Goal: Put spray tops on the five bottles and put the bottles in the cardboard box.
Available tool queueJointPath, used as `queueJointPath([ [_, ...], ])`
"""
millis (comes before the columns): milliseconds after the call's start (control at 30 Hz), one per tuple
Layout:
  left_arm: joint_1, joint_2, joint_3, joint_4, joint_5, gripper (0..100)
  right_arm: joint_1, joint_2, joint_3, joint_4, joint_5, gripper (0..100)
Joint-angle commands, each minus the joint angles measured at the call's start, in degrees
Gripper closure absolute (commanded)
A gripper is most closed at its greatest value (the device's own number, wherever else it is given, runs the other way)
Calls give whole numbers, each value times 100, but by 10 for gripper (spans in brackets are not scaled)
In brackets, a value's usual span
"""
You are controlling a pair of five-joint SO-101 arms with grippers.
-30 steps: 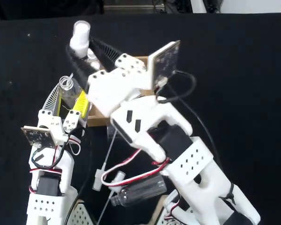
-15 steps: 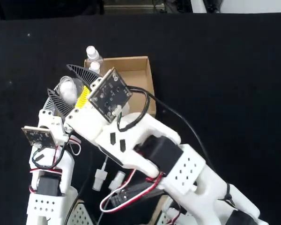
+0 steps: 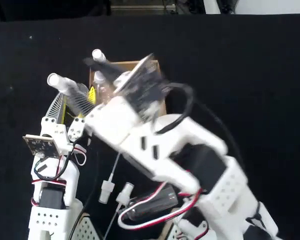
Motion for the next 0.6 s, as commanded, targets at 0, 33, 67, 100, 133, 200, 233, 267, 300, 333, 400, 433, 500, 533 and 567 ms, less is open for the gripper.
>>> queueJointPath([
  [0, 57, -97, 119, -158, -26, 949, 985, -312, -374, 914, 44, 840],
  [33, 57, -97, 119, -158, -26, 949, 1266, -409, -303, 1134, 44, 840],
  [67, 57, -97, 119, -158, -26, 949, 1538, -505, -189, 1301, 44, 840],
  [100, 57, -97, 119, -158, -26, 949, 1793, -620, -57, 1415, 44, 840],
  [133, 66, -97, 119, -158, -26, 949, 2022, -760, 92, 1503, 44, 840],
  [200, 145, -97, 119, -158, -26, 948, 2479, -1103, 514, 1591, 62, 840],
  [233, 198, -97, 119, -158, -26, 946, 2699, -1305, 787, 1600, 88, 840],
  [267, 224, -97, 119, -193, -44, 946, 2875, -1525, 1086, 1574, 88, 840],
  [300, 259, -97, 119, -202, -62, 947, 3051, -1763, 1393, 1530, 97, 840],
  [333, 233, -97, 119, -202, -62, 948, 3191, -1991, 1736, 1459, 97, 840],
  [400, 84, -97, 119, -202, -70, 946, 3446, -2484, 2440, 1275, 97, 840],
  [433, -13, -97, 119, -211, -70, 946, 3552, -2721, 2800, 1160, 97, 840],
  [500, -215, -97, 119, -185, -70, 949, 3719, -3178, 3565, 791, 97, 840],
  [533, -303, -97, 119, -185, -70, 949, 3789, -3380, 3934, 589, 62, 840],
  [567, -374, -97, 119, -211, -26, 949, 3824, -3574, 4321, 360, 44, 840],
])
